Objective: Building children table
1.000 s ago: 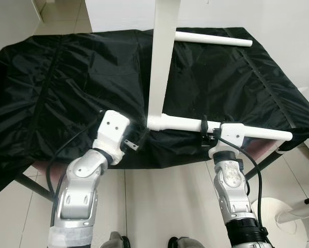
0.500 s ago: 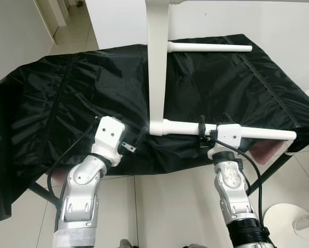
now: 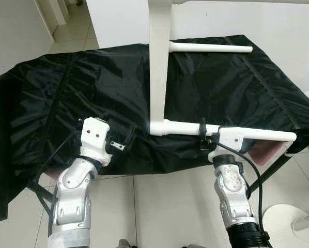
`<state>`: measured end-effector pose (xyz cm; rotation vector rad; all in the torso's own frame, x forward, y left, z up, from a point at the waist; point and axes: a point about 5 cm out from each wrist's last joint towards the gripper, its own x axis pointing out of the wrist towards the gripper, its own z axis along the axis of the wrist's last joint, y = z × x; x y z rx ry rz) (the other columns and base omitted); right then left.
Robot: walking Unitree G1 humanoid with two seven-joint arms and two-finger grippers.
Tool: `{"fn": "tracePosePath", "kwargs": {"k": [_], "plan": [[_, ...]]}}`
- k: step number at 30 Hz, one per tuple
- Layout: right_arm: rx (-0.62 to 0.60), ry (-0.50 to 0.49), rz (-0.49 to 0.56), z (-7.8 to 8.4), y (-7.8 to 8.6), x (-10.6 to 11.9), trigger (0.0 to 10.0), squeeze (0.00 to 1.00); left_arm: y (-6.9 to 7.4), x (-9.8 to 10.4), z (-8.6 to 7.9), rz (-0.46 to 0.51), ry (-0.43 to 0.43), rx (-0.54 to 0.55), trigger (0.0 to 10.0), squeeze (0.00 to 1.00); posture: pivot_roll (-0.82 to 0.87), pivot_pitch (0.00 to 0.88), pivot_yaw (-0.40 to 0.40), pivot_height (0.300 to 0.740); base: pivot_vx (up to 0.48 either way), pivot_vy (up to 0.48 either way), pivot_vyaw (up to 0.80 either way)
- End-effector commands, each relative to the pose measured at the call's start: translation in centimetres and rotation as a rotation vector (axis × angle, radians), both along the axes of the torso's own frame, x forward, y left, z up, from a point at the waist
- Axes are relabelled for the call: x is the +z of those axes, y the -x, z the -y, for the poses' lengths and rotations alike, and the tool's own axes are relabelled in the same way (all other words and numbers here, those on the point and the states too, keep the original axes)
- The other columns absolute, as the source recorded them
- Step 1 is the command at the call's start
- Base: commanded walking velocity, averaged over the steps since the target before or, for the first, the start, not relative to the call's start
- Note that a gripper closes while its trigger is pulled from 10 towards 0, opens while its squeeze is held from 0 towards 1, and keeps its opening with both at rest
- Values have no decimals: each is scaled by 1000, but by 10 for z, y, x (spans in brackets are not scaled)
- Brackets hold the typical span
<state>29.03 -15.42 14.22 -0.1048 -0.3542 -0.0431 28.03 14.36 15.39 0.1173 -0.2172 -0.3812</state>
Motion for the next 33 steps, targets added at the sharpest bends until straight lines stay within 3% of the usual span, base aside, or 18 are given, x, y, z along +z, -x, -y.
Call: {"fn": "tracePosePath", "kwargs": {"k": [1,10,19,33], "plan": [[4,-3,-14,1,2,-2,10000,0,-2,-5,-8,0,108,271,10000,0,-136,69,80,740,0,0,0],[2,0,-19,10,4,1,10000,0,0,-5,-16,-16,152,299,10000,0,-133,83,62,740,0,0,0],[-46,24,-36,23,16,-3,10000,0,10,-20,-25,-29,169,344,10000,0,-163,61,77,740,0,0,0],[-67,32,-25,20,8,-1,10000,0,16,-21,-36,-11,171,403,10000,0,-135,14,70,740,0,0,0]]}}
